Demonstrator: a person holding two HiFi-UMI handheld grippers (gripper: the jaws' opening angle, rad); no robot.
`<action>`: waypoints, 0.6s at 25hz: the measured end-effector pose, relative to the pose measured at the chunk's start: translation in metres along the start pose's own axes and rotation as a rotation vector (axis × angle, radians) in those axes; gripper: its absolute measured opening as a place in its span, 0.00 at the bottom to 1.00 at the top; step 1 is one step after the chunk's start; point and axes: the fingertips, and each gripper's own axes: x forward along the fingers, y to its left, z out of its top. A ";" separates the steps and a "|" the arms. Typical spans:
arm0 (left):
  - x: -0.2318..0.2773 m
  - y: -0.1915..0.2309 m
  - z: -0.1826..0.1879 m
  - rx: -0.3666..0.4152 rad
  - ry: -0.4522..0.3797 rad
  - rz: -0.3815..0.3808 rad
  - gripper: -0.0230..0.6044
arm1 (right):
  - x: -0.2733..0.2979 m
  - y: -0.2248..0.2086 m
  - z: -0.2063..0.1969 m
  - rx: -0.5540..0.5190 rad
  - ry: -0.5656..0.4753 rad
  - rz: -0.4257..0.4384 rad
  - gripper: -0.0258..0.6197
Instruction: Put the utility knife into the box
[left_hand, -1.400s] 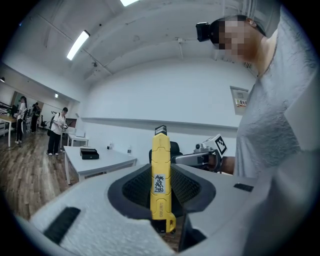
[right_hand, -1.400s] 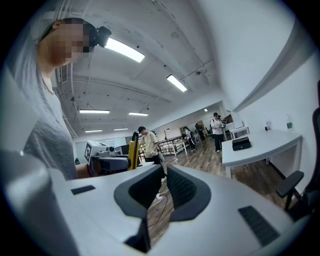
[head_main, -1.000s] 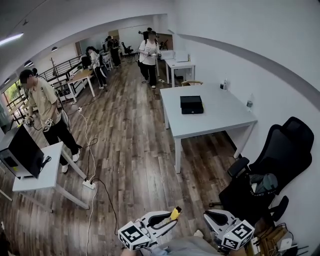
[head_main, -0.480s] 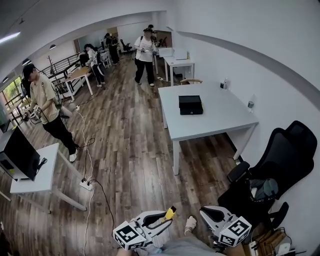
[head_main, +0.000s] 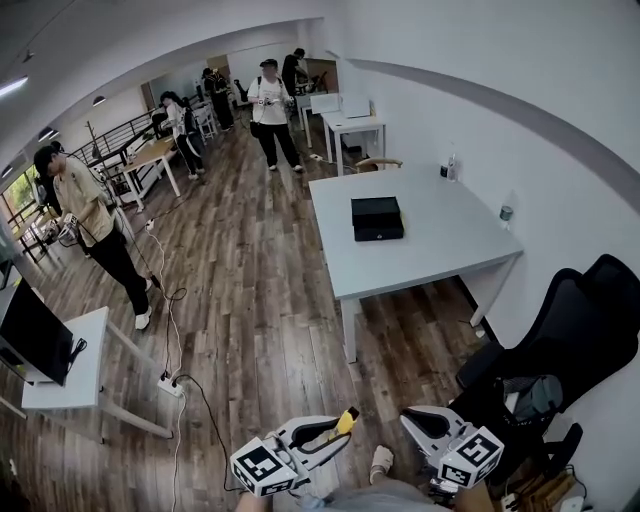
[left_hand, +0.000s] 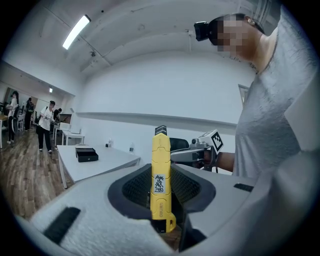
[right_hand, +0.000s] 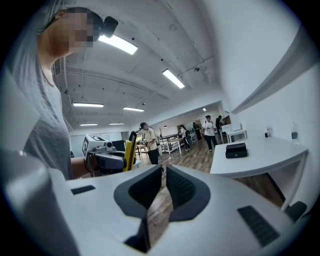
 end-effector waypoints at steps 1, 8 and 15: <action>0.006 0.006 0.003 0.000 0.002 -0.003 0.23 | 0.003 -0.007 0.003 0.001 -0.002 -0.002 0.09; 0.043 0.043 0.018 -0.004 0.011 -0.011 0.23 | 0.012 -0.056 0.018 0.021 -0.004 -0.024 0.09; 0.086 0.069 0.035 0.009 0.019 -0.028 0.23 | 0.015 -0.104 0.035 0.020 -0.014 -0.041 0.09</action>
